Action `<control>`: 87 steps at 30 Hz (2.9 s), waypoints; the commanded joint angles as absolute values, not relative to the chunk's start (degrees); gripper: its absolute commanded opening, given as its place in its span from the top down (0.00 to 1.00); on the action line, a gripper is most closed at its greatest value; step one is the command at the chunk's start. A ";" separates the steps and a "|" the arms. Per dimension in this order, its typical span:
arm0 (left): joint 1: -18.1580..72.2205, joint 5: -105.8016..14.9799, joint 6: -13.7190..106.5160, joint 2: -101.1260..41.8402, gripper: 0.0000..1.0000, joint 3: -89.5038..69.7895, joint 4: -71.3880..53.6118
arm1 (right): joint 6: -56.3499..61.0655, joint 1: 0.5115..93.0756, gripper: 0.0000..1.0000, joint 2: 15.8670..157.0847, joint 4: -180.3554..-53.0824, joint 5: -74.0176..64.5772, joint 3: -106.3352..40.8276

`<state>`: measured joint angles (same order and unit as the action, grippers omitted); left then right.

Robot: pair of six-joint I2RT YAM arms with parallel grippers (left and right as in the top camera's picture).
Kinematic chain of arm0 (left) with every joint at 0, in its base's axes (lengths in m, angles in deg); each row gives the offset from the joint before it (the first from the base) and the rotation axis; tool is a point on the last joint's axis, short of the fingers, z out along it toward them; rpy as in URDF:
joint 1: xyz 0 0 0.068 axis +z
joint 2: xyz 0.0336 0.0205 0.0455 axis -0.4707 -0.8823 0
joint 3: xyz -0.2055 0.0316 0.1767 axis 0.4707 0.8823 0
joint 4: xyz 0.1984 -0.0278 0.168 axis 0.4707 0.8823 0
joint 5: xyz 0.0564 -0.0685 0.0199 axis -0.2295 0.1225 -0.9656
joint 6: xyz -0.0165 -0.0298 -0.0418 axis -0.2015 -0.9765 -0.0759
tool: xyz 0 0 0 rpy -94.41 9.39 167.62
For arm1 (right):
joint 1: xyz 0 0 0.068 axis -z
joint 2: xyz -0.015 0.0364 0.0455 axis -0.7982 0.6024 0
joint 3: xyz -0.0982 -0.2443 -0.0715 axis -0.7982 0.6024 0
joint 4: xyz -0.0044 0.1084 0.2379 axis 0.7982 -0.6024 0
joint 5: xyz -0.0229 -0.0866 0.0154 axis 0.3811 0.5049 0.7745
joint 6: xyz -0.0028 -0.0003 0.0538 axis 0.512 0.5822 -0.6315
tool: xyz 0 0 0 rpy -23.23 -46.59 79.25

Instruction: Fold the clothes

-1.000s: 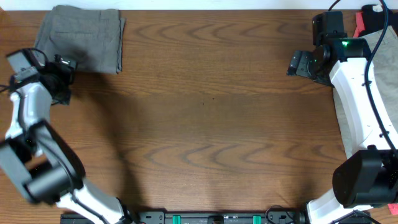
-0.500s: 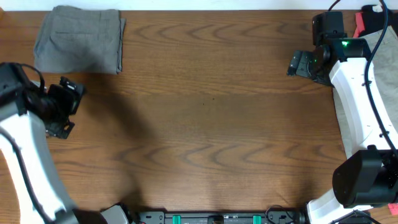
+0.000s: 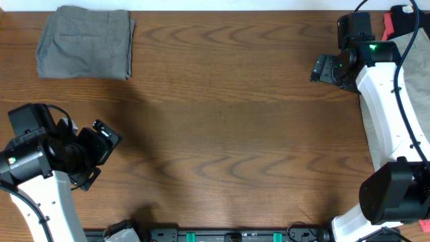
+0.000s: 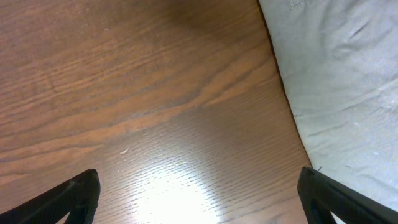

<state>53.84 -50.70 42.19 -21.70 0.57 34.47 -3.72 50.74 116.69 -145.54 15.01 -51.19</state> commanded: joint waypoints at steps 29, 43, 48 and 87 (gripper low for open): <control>40.92 -56.40 57.56 8.95 0.02 30.40 0.70 | -4.31 50.52 0.01 116.32 -145.47 15.92 -51.78; 35.96 -57.28 57.56 28.84 0.02 44.72 -12.13 | -4.31 50.54 0.01 116.32 -145.47 15.92 -51.78; 35.96 -57.52 57.56 34.52 0.02 50.45 -17.64 | -4.31 50.52 0.01 116.32 -145.47 15.92 -51.78; 31.17 -67.73 57.53 41.91 0.02 69.81 -39.56 | -4.31 50.41 0.01 116.32 -145.47 15.92 -51.78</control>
